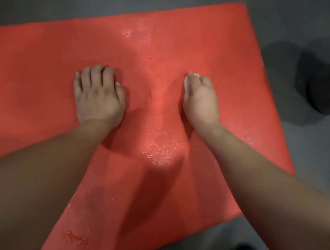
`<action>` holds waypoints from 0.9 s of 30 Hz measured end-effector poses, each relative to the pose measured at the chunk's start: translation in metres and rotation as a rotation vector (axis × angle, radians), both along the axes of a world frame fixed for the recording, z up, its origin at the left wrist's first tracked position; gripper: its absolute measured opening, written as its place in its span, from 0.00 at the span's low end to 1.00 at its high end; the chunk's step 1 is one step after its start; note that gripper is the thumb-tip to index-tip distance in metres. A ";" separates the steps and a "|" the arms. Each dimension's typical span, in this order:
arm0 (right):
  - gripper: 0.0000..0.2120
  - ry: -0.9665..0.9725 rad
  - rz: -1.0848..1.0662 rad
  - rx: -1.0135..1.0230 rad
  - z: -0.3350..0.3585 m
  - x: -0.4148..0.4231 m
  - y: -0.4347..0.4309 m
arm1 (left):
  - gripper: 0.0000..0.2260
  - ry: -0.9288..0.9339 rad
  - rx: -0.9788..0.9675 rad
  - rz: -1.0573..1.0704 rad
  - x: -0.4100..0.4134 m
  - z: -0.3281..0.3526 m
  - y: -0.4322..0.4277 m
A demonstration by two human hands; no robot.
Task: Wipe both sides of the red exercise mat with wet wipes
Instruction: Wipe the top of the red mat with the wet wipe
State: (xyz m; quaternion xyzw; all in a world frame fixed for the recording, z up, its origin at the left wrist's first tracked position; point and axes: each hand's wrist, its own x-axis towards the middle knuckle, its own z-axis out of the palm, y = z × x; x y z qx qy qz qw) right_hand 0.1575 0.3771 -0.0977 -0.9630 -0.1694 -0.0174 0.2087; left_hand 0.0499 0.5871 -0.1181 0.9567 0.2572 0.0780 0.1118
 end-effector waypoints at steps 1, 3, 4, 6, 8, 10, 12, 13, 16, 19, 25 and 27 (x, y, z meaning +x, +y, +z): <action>0.14 0.011 0.015 0.016 -0.001 -0.006 0.006 | 0.17 -0.019 -0.008 -0.010 0.000 0.000 0.001; 0.12 0.038 0.090 0.020 0.000 -0.018 0.016 | 0.17 -0.032 -0.028 -0.017 0.002 -0.001 0.003; 0.12 0.057 0.170 0.001 0.002 -0.026 0.020 | 0.17 -0.026 -0.031 -0.015 0.003 -0.001 0.002; 0.13 0.069 0.375 -0.042 0.005 -0.031 0.020 | 0.17 -0.009 -0.022 -0.010 0.003 0.000 0.001; 0.13 0.036 0.428 -0.054 0.005 -0.010 0.009 | 0.17 0.002 -0.011 -0.004 0.003 0.001 0.000; 0.12 -0.020 0.253 -0.047 0.004 0.019 -0.010 | 0.18 0.011 0.007 0.009 0.003 0.001 0.001; 0.11 -0.065 0.028 -0.023 0.003 0.042 -0.028 | 0.18 0.015 0.025 0.014 0.004 0.001 0.000; 0.11 -0.060 -0.045 -0.003 0.001 0.047 -0.031 | 0.18 0.016 0.029 0.016 0.004 0.001 0.000; 0.11 -0.027 -0.094 0.063 -0.004 0.033 -0.006 | 0.18 0.011 0.029 0.017 0.004 0.001 -0.001; 0.10 0.045 0.147 0.104 -0.007 -0.007 0.033 | 0.17 -0.001 0.031 0.018 0.004 0.001 0.000; 0.09 0.018 0.393 0.036 0.000 0.006 0.013 | 0.17 -0.012 0.008 0.018 0.003 0.001 -0.001; 0.10 -0.017 0.125 0.048 0.003 0.033 -0.016 | 0.17 -0.014 0.004 0.016 0.003 0.000 -0.001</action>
